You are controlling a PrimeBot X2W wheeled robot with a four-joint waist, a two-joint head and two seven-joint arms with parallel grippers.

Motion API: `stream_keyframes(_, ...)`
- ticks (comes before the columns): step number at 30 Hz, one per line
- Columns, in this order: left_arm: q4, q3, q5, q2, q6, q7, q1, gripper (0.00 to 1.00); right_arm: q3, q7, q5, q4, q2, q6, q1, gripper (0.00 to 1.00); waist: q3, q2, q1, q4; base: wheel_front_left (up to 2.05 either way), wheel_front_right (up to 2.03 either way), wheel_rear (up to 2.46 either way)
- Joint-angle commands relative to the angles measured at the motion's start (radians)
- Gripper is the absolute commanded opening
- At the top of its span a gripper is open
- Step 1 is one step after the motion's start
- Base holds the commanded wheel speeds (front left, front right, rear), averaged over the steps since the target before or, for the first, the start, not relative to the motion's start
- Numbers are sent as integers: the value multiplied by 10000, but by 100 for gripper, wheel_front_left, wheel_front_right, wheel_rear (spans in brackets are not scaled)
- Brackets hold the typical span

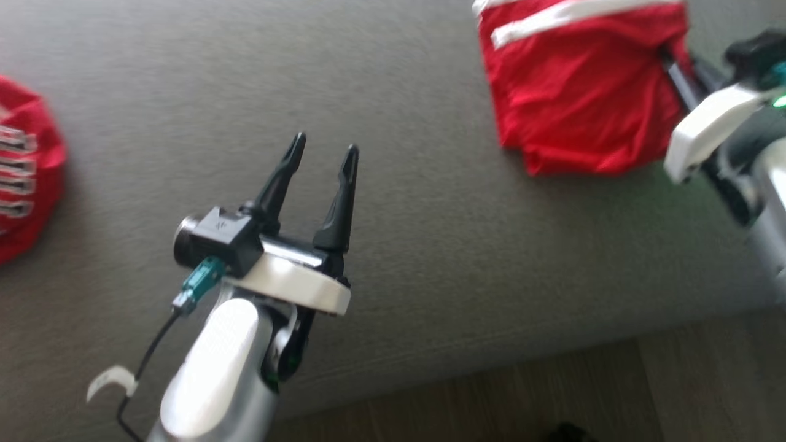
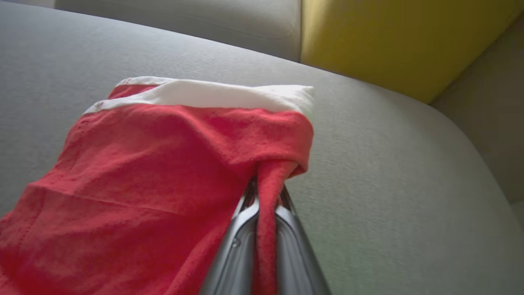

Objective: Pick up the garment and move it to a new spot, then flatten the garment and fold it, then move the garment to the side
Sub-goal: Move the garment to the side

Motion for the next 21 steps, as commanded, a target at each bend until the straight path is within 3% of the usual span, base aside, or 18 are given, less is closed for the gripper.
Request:
stream_keyframes(1,-208,201,221,85,-124,-76,-455,100,128,-257,235,-75,-361,-2,-350,0,853,0,-1,-810,0,0,0)
stream_keyframes(10,9,156,675,382,-377,-76,-1139,100,635,-895,921,774,-849,-2,-1589,0,1713,0,-1,-1706,0,0,0)
stream_keyframes(21,17,81,692,464,-350,-76,-1170,100,42,-1510,909,1915,-1263,-2,-2297,0,1912,0,-1,-1948,0,0,0)
